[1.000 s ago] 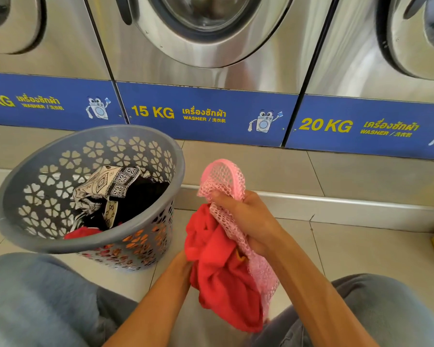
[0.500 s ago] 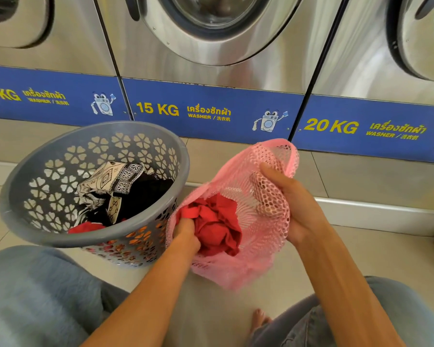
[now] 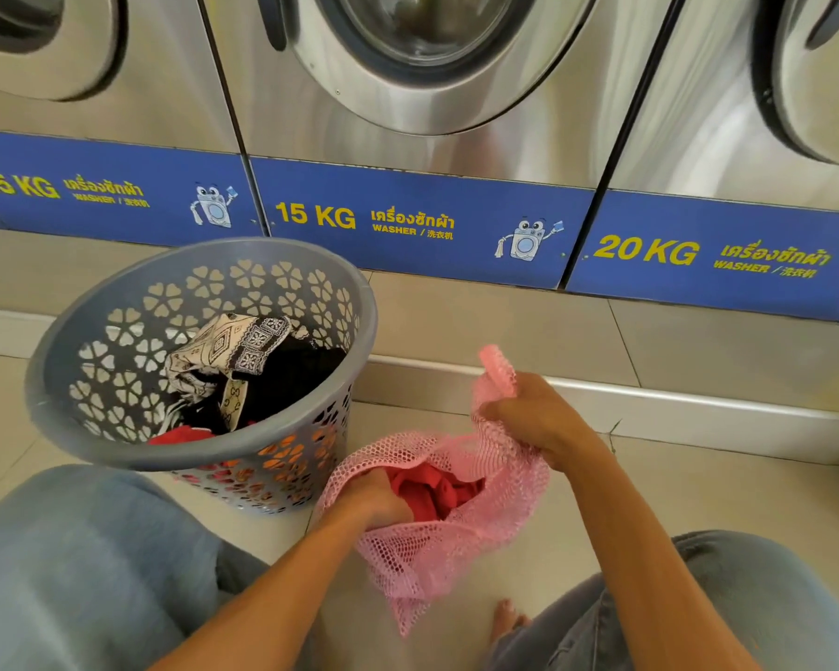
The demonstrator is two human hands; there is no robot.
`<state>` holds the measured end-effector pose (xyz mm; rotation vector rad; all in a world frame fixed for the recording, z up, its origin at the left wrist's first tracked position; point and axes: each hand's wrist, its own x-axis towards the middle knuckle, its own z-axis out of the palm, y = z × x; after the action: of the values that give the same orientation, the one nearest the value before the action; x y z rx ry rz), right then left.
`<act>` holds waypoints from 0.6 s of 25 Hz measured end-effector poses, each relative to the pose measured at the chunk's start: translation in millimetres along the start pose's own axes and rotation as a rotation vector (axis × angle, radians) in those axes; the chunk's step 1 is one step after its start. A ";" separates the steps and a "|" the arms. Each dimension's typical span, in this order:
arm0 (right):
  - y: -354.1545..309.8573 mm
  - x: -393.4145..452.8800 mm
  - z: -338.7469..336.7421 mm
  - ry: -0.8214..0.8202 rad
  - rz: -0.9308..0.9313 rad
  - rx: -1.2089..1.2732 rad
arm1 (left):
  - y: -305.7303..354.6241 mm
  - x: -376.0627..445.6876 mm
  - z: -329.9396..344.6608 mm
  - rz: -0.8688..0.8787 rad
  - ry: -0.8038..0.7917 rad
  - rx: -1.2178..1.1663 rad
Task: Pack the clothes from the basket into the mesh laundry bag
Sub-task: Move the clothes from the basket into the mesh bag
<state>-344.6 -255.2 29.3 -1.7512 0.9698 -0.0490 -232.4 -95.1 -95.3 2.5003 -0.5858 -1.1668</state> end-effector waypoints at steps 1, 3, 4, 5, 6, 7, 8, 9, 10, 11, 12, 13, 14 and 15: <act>-0.3 -0.5 4.5 -0.026 -0.017 -0.030 | 2.6 -5.2 -5.5 0.031 0.004 -0.011; -3.2 -1.0 11.3 -0.093 -0.056 -0.041 | 8.2 -14.7 -21.5 0.117 0.086 0.018; -4.9 1.2 14.8 -0.129 -0.077 -0.012 | 12.7 -21.7 -33.5 0.175 0.142 0.068; -8.0 3.0 17.5 -0.157 -0.092 0.041 | 18.3 -28.3 -44.9 0.243 0.180 0.078; -11.5 5.7 21.1 -0.172 -0.105 0.094 | 24.6 -35.7 -57.0 0.303 0.197 0.052; -16.0 8.5 25.1 -0.176 -0.115 0.123 | 31.1 -43.0 -69.6 0.343 0.193 -0.003; -21.5 11.8 30.3 -0.182 -0.132 0.128 | 37.3 -49.8 -83.9 0.368 0.191 -0.068; -27.5 15.2 37.6 -0.194 -0.152 0.112 | 40.9 -57.2 -99.5 0.388 0.194 -0.132; -32.8 17.2 45.3 -0.203 -0.171 0.084 | 43.4 -63.8 -114.1 0.412 0.205 -0.189; -37.6 18.3 52.2 -0.207 -0.179 0.057 | 44.3 -68.9 -128.1 0.438 0.226 -0.227; -41.9 19.2 59.3 -0.209 -0.177 0.038 | 42.4 -72.6 -141.5 0.455 0.252 -0.241; -45.7 19.1 65.0 -0.212 -0.172 0.017 | 39.6 -75.0 -153.7 0.456 0.280 -0.234; -49.7 20.2 70.7 -0.218 -0.170 -0.005 | 34.4 -74.1 -165.4 0.440 0.312 -0.211; -52.6 22.1 74.8 -0.224 -0.170 -0.020 | 29.0 -72.1 -175.7 0.419 0.342 -0.178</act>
<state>-264.3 -206.3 31.6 -1.8109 0.6599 0.0474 -143.9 -65.3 72.6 2.2086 -0.8152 -0.5947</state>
